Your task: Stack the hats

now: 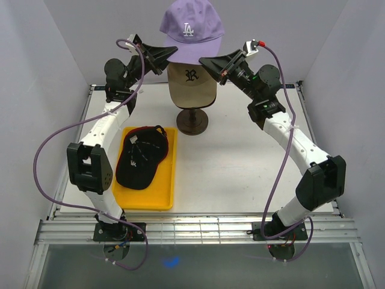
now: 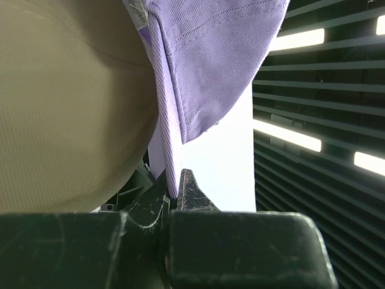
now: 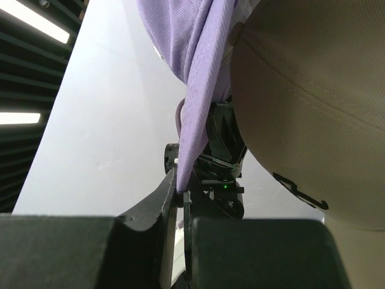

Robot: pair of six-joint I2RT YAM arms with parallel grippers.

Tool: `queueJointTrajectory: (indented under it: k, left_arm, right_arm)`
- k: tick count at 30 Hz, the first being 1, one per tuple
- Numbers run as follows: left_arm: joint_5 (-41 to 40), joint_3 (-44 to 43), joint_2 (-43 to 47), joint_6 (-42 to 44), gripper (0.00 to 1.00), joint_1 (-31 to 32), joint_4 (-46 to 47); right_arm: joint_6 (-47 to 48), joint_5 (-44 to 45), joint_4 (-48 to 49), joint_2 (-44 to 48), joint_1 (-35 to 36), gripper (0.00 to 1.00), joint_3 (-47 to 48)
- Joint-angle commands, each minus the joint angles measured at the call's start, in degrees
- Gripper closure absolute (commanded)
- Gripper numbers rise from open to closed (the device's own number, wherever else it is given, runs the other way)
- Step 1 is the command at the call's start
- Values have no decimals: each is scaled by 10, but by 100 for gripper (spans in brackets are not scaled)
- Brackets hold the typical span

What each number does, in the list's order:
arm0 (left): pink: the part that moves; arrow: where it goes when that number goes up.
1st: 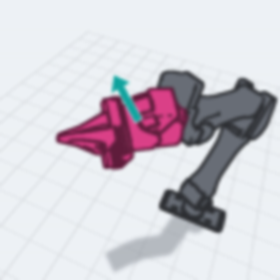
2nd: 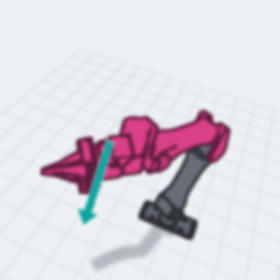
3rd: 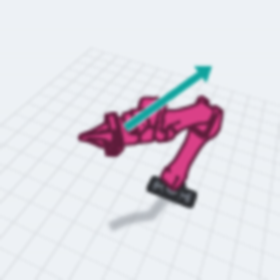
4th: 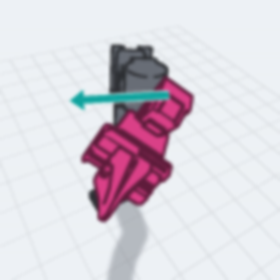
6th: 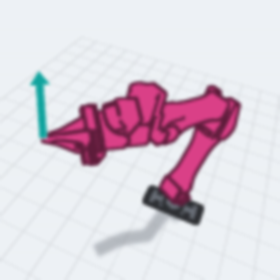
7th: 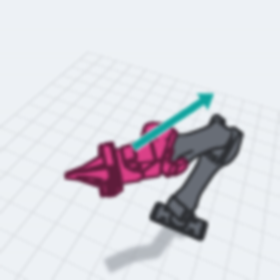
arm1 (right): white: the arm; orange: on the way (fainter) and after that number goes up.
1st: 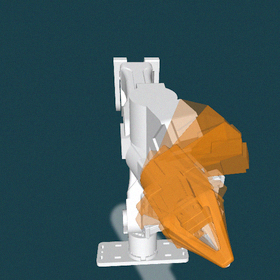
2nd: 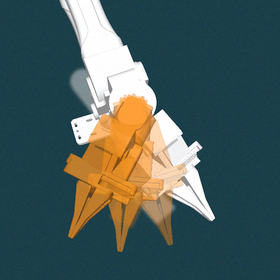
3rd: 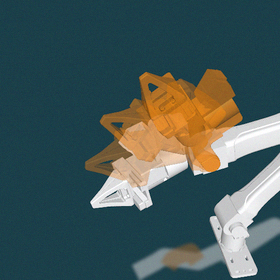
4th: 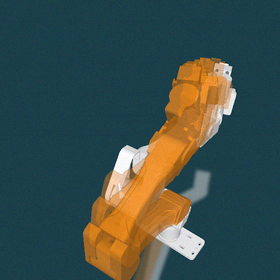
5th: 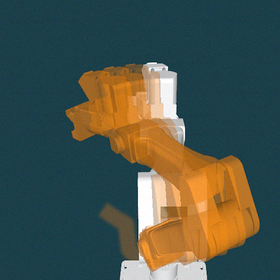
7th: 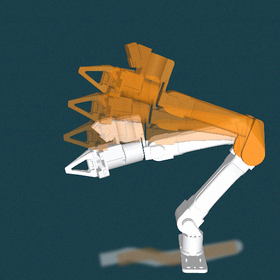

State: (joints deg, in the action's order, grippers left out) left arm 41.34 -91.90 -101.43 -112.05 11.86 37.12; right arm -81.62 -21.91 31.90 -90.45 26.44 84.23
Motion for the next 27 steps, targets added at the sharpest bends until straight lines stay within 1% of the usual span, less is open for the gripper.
queueJointTrajectory:
  k: [1,8,15,19,27]
  left_arm:
    - [17,2,55,18,100,9,38]
    - [26,27,82,23,100,10,51]
    - [26,108,117,25,100,8,74]
    - [29,133,126,24,100,8,83]
    - [30,156,137,25,100,8,91]
  right_arm:
    - [43,-63,3,19,20,92,-11]
    - [49,-64,4,31,20,92,-37]
    - [31,-77,25,28,16,92,-63]
    - [22,-77,34,36,10,92,-85]
    - [2,-81,51,47,-8,92,-116]
